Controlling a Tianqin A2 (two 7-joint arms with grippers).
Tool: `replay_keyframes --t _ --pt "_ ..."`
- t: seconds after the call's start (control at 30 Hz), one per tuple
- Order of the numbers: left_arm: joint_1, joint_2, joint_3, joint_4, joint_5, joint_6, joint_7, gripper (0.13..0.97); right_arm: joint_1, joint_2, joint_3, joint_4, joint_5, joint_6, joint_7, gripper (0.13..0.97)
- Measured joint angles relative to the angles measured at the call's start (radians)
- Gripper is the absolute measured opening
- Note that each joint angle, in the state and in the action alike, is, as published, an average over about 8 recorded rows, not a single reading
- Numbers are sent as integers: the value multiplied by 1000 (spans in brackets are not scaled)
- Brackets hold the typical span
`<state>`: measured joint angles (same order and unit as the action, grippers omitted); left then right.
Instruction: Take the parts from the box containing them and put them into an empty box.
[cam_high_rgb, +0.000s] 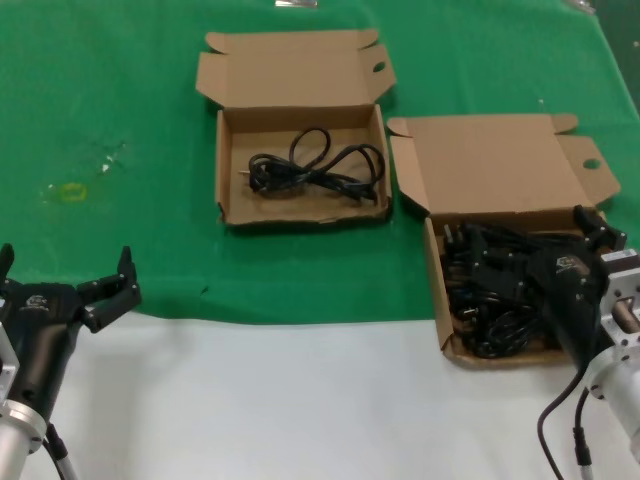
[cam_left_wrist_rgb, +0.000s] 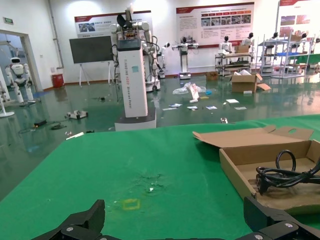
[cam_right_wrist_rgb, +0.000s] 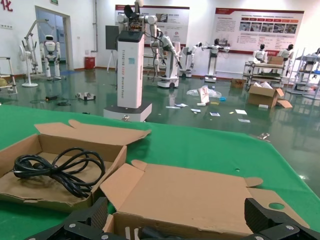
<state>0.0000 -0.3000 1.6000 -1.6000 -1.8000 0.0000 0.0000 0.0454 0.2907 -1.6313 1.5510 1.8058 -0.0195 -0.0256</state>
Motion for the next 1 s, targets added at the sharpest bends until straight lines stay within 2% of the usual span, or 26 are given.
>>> replay_keyframes --t 1.0 --pt "0 0 0 0 0 0 0 966 0 0 0 0 0 0 0 966"
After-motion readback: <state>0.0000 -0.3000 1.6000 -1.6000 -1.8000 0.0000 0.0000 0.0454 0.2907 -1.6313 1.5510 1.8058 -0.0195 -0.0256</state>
